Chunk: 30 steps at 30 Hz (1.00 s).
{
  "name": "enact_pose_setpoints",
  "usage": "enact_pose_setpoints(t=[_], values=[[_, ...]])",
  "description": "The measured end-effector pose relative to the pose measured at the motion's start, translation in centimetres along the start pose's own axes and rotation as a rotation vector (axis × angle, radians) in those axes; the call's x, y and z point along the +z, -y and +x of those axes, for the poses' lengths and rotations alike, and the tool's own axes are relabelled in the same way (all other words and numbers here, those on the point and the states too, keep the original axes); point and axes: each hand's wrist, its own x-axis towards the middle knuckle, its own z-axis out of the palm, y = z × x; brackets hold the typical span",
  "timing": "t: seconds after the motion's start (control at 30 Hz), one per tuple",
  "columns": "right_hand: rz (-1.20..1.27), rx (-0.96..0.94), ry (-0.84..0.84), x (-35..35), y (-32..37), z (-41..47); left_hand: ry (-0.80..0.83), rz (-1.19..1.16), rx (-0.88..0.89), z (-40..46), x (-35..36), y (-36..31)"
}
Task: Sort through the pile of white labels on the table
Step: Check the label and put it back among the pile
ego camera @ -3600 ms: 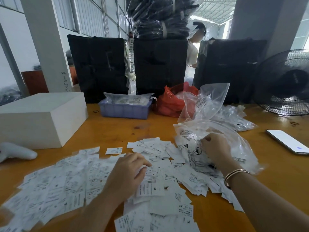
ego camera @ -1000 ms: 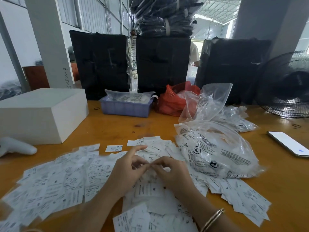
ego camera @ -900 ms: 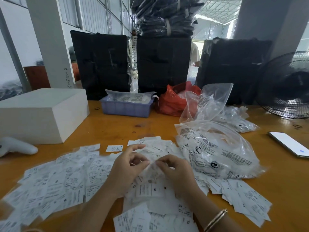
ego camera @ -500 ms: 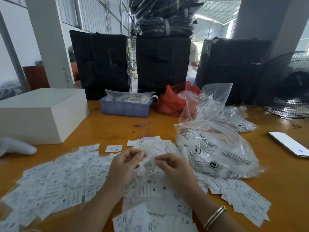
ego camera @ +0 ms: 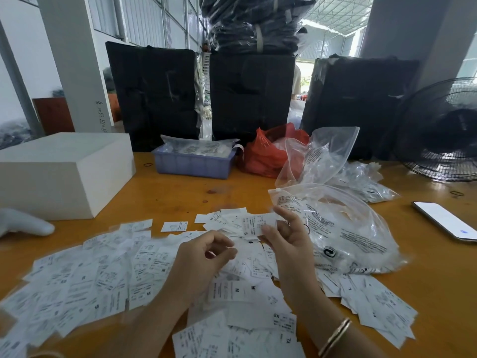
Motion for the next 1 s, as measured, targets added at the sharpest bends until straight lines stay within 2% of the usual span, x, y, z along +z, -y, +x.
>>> enact_pose_setpoints(t=[0.2, 0.37, 0.63, 0.77, 1.0], values=[[-0.213, -0.053, 0.07, 0.0, -0.5, -0.2, -0.038, -0.018, 0.013, -0.1, -0.4, -0.2], [-0.271, -0.086, 0.051, -0.3, -0.6, -0.1, -0.044, -0.02, 0.01, -0.1, -0.4, -0.3], [-0.495, -0.163, 0.181, -0.2, -0.3, -0.5, -0.013, -0.004, 0.046, 0.0, -0.4, -0.1], [-0.564, -0.137, 0.224, 0.3, -0.5, -0.8, 0.027, -0.004, 0.039, 0.0, -0.2, 0.1], [-0.521, -0.125, 0.123, 0.6, -0.5, -0.8, -0.073, -0.207, -0.085, 0.3, 0.1, 0.4]])
